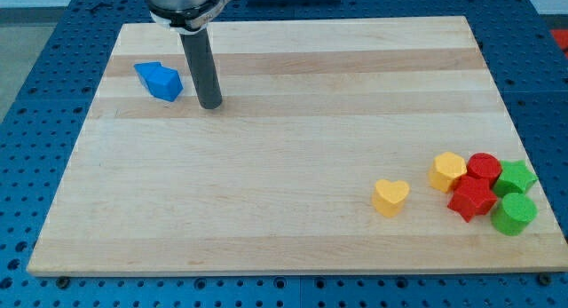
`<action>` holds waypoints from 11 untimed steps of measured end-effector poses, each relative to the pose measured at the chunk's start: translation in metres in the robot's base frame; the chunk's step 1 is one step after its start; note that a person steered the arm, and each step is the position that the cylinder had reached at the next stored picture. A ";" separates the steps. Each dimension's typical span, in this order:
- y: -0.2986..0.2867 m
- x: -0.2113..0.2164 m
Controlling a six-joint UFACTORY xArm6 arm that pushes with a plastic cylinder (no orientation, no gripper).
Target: Move your arm towards the bottom center
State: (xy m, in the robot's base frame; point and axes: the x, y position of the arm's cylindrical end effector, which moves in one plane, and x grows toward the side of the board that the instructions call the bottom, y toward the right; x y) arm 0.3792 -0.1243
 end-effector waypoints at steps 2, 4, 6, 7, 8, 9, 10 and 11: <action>0.038 0.069; 0.051 0.112; 0.121 0.174; 0.122 0.175; 0.157 0.213; 0.164 0.219; 0.195 0.226; 0.232 0.227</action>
